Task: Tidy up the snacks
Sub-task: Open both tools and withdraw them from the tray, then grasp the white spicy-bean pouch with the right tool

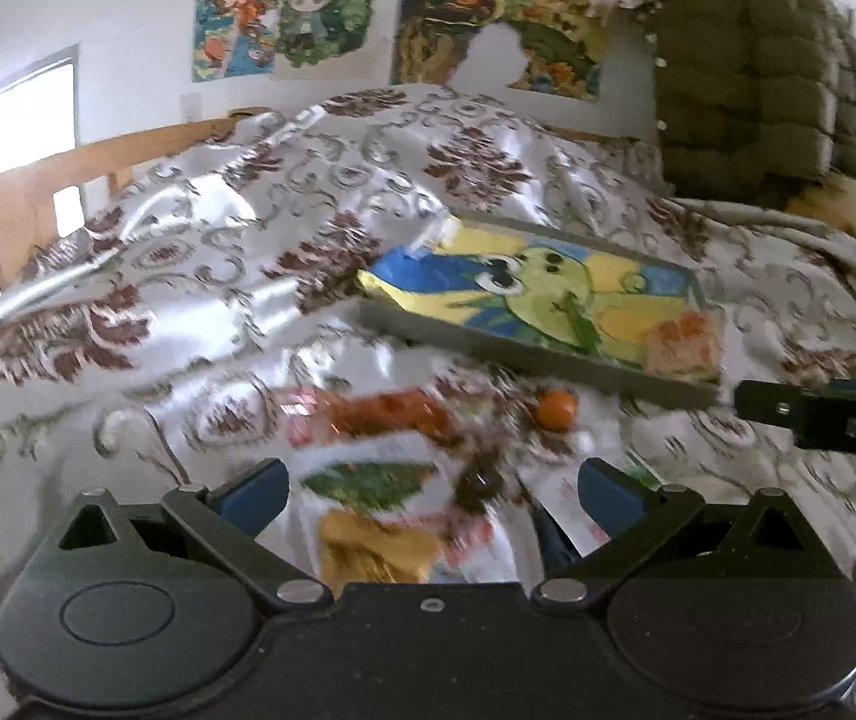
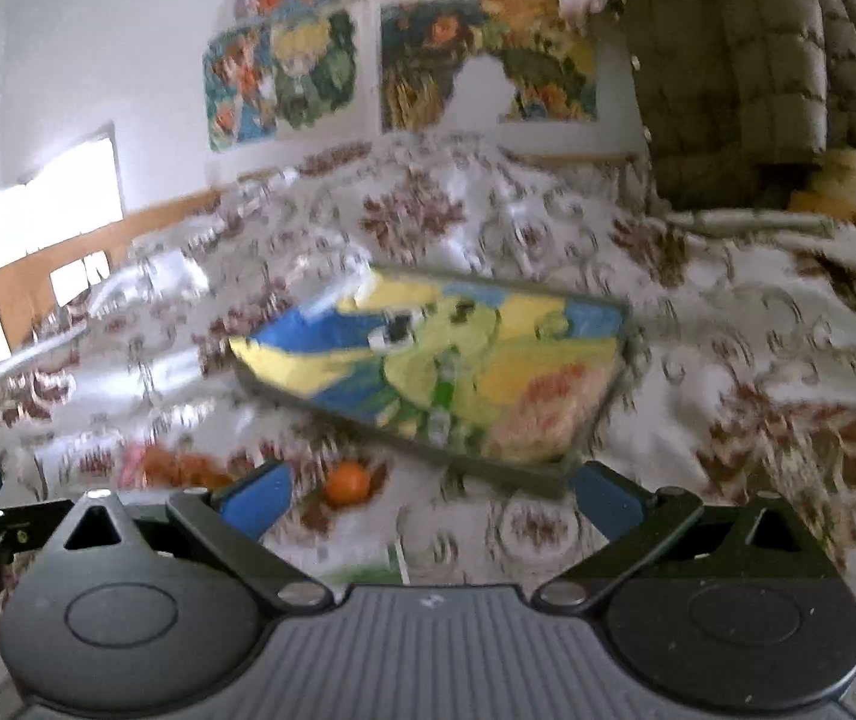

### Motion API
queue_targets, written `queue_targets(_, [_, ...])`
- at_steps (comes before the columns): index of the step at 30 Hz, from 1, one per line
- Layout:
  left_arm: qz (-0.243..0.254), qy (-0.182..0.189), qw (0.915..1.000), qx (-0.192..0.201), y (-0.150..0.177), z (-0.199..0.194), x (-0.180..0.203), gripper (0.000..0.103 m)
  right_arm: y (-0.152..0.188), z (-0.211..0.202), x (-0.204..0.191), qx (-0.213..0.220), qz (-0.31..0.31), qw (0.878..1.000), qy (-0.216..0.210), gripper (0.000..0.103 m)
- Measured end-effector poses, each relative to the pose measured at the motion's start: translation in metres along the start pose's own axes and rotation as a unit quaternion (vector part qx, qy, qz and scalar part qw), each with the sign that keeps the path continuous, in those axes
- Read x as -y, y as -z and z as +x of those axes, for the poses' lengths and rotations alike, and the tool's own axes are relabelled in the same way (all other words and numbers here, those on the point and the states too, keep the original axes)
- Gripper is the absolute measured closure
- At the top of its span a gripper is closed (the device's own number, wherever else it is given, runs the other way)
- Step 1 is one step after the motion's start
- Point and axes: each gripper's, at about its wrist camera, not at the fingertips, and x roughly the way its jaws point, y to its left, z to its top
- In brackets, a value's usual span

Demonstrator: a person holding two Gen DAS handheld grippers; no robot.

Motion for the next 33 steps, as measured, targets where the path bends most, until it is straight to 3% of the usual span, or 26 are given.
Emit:
queue_targets(7, [0.039,0.034,0.9985,-0.017,0.031,-0.007,0.015,0.001,0.019,-0.005,0.001,-0.055,0.021,0.998,0.007,0.000])
queue_targets(18, [0.097,0.079,0.9898,-0.068,0.051,0.004,0.034,0.001,0.034,0.026,-0.008,-0.157,0.008,0.988,-0.001,0.000])
queue_targets(33, [0.116,0.108,0.9806,-0.115,0.059,0.027,0.046,0.001,0.043,0.039,-0.020,-0.210,-0.018,0.977,-0.035,0.000])
